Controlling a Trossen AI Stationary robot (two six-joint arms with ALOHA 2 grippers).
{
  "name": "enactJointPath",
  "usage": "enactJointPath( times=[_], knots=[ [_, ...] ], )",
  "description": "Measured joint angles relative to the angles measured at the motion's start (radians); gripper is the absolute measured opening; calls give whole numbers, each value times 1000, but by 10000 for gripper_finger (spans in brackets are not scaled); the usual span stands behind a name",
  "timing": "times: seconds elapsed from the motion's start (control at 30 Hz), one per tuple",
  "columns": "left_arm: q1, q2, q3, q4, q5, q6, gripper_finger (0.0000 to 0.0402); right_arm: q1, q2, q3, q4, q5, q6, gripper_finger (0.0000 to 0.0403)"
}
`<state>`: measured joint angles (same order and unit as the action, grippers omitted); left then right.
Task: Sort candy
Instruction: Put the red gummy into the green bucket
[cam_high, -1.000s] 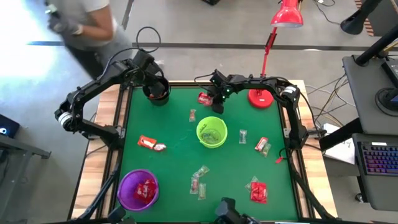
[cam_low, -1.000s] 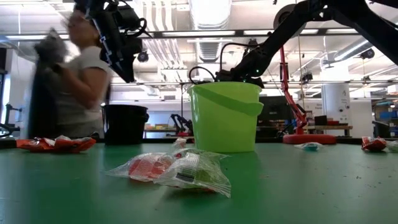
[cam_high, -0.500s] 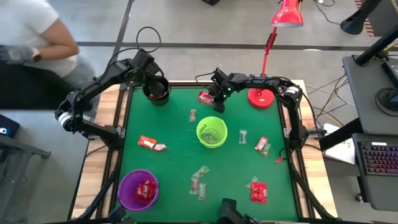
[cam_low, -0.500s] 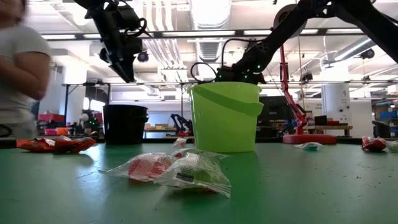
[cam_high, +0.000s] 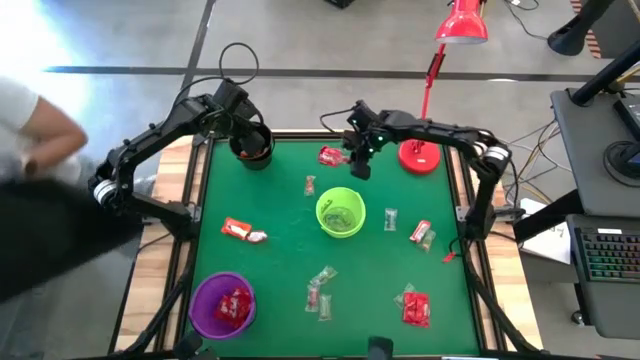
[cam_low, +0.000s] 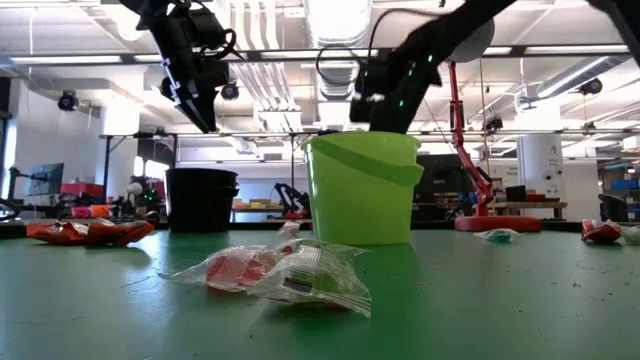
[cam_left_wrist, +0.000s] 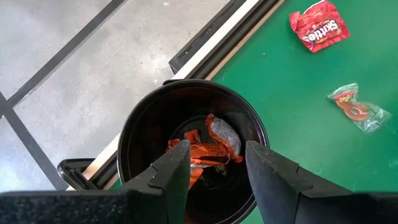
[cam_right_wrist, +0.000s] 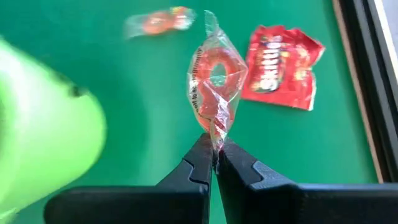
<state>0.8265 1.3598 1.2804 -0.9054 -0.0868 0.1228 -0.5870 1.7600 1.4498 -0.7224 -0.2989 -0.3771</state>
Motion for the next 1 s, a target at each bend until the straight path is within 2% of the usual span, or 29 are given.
enactJointPath(
  times=[0.3, 0.73, 1.0],
  knots=[
    [0, 0, 0, 0, 0, 0, 139, 110, -115, -1, -53, -1, 84, 8],
    [0, 0, 0, 1, 0, 0, 139, 240, -109, -1, -67, -8, 228, 8],
    [0, 0, 0, 0, 0, 26, 139, 319, -99, -1, -94, -10, 242, 8]
  ],
)
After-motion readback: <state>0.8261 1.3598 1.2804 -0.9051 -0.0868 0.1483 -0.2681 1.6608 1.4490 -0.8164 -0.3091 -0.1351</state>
